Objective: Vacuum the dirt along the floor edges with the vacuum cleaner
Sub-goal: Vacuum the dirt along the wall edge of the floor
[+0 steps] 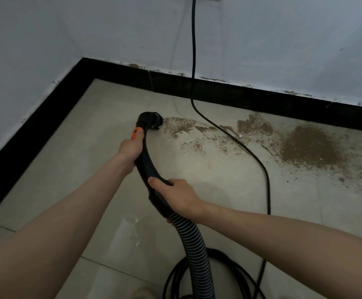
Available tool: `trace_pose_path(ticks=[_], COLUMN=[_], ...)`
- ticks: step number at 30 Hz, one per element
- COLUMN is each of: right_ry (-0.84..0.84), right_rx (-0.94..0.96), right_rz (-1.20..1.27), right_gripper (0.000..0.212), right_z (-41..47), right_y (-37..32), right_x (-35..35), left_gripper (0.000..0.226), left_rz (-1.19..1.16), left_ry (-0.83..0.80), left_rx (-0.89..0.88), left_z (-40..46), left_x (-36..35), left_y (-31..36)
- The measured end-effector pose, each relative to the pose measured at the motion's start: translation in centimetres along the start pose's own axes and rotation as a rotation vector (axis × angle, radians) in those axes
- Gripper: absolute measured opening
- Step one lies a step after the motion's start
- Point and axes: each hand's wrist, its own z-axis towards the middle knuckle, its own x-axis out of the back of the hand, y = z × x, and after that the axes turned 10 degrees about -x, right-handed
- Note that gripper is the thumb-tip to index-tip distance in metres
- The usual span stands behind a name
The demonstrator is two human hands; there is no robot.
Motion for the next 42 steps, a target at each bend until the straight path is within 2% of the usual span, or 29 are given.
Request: trace_pose_path(ticks=[6, 15, 22, 27, 35, 42], right_ry=[0.054, 0.031, 0.098, 0.129, 0.224, 0.286], right_rx=[-0.026, -0.079, -0.082, -0.109, -0.128, -0.097], right_rz=[0.043, 0.12, 0.065, 0.189, 0.295, 0.22], right_gripper=[0.045, 0.049, 0.044, 0.042, 0.04, 0.04], right_z=[-0.4, -2.0, -2.4, -3.3, -5.1, -4.3], right_y=[-0.2, 0.0, 0.6, 1.1, 3.3, 4.6], right_x=[1.4, 2.5, 4.5, 4.6, 3.7, 4.8], left_gripper=[0.062, 0.053, 0.05, 0.048, 0.053, 0.059], left_rz=[0.014, 0.087, 0.101, 0.126, 0.184, 0.159], left_ry=[-0.068, -0.156, -0.199, -0.259, -0.334, -0.327], left_rx=[-0.014, -0.023, -0.014, -0.049, -0.07, -0.118], left_z=[0.0, -1.1, -1.5, -1.9, -4.0, -3.9], left_x=[-1.9, -3.8, -5.8, -7.4, -9.2, -10.4], left_y=[1.0, 2.5, 2.5, 3.1, 1.5, 0.4])
